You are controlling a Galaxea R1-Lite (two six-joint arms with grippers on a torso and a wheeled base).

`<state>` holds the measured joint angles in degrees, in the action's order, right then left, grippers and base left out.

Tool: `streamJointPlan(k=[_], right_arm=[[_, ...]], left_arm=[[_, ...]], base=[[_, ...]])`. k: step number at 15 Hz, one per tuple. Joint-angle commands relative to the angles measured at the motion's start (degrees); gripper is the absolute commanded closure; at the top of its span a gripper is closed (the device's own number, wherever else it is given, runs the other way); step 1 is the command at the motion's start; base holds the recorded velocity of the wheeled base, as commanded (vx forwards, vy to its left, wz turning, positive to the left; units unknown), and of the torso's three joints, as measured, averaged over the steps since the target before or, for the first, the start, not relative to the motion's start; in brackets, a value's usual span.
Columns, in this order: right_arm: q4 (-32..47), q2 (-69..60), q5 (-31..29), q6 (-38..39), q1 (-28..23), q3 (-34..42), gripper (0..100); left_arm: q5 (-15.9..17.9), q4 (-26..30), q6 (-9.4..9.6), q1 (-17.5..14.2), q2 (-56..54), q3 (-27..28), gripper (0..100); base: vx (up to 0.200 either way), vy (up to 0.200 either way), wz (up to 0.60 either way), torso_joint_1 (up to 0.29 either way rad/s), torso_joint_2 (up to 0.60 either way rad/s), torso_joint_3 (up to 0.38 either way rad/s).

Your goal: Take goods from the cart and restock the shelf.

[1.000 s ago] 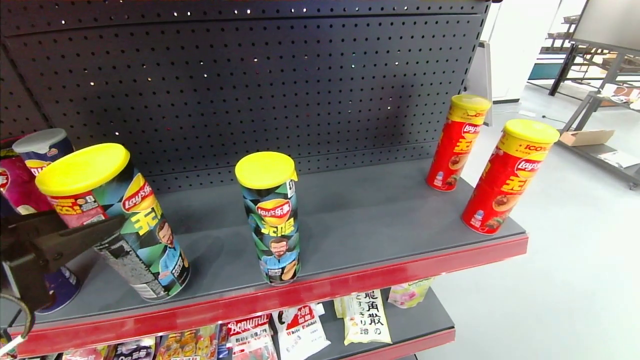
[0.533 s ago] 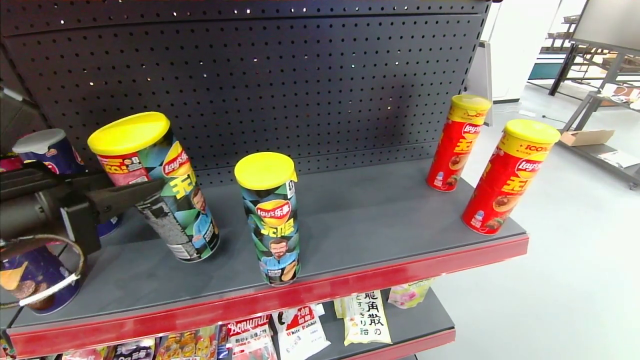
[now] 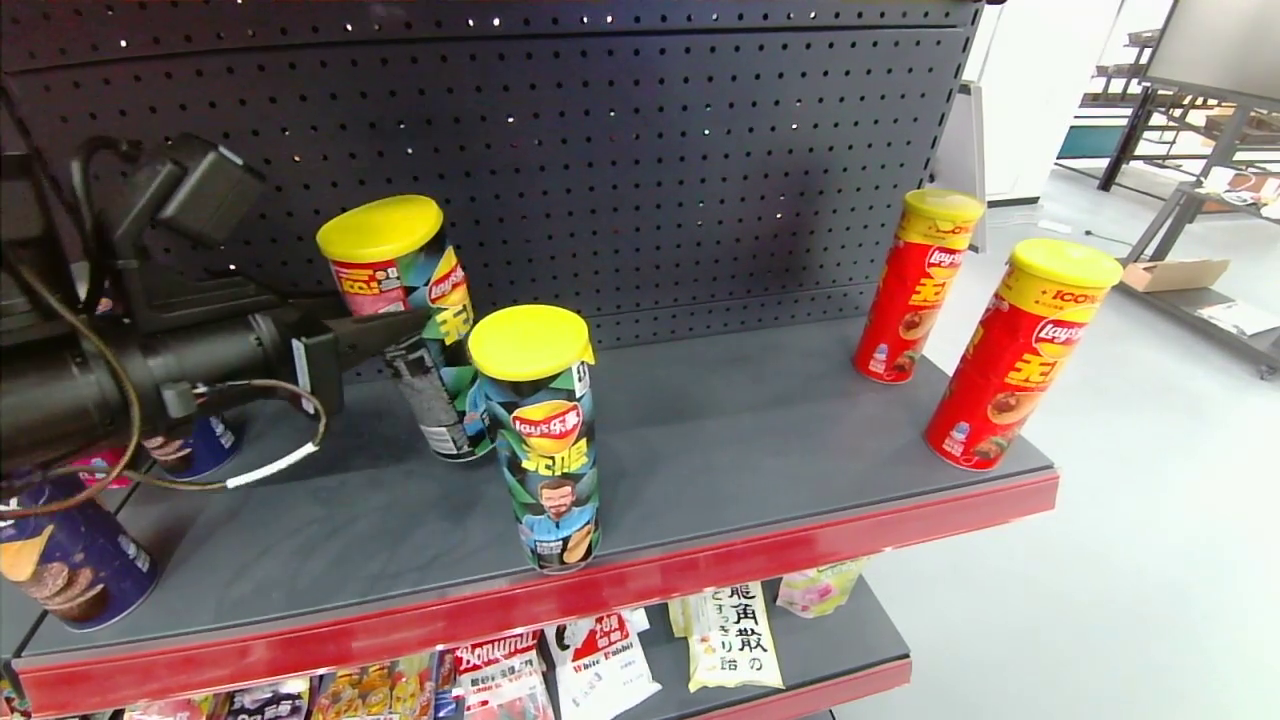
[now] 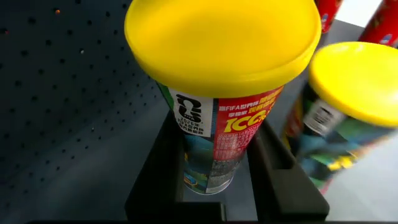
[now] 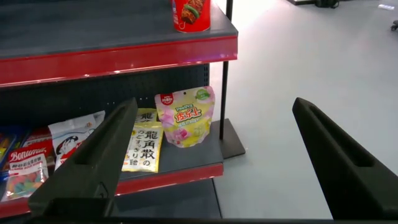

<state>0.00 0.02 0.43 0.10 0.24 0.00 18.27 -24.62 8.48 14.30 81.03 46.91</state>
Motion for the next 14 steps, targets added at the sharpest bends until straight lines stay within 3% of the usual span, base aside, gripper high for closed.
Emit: streamJointPlan(k=[1, 3, 4, 6, 7, 12, 13, 14], right_arm=[[0.0, -0.02, 0.01, -0.01, 0.02, 0.0, 0], [0.0, -0.02, 0.01, -0.01, 0.02, 0.0, 0], [0.0, -0.02, 0.01, -0.01, 0.02, 0.0, 0], [0.0, -0.02, 0.01, -0.01, 0.02, 0.0, 0], [0.0, -0.02, 0.01, -0.01, 0.02, 0.0, 0], [0.0, -0.02, 0.01, -0.01, 0.02, 0.0, 0], [0.0, -0.02, 0.01, -0.01, 0.02, 0.0, 0], [0.0, -0.02, 0.01, -0.01, 0.02, 0.0, 0]], left_arm=[[0.18, -0.95, -0.14, 0.11, 7.47, 4.42, 100], [0.8, -1.04, -0.22, -0.24, 11.96, 8.64, 100], [3.96, -0.95, -0.4, -0.76, 12.92, 9.96, 100], [14.86, -0.6, 0.13, -3.66, 14.33, 10.83, 100], [17.15, -0.6, 0.22, -4.54, 14.95, 11.45, 100], [18.11, -0.6, 0.13, -6.3, 22.42, 20.41, 100], [19.52, -0.69, 0.13, -6.21, 23.56, 21.73, 100], [23.3, -0.69, 0.13, -6.39, 24.44, 22.79, 100]], base=[[0.0, 0.0, 0.0, 0.0, 0.0, 0.0], [0.0, 0.0, 0.0, 0.0, 0.0, 0.0], [0.0, 0.0, 0.0, 0.0, 0.0, 0.0], [0.0, 0.0, 0.0, 0.0, 0.0, 0.0], [0.0, 0.0, 0.0, 0.0, 0.0, 0.0], [0.0, 0.0, 0.0, 0.0, 0.0, 0.0], [0.0, 0.0, 0.0, 0.0, 0.0, 0.0], [0.0, 0.0, 0.0, 0.0, 0.0, 0.0]])
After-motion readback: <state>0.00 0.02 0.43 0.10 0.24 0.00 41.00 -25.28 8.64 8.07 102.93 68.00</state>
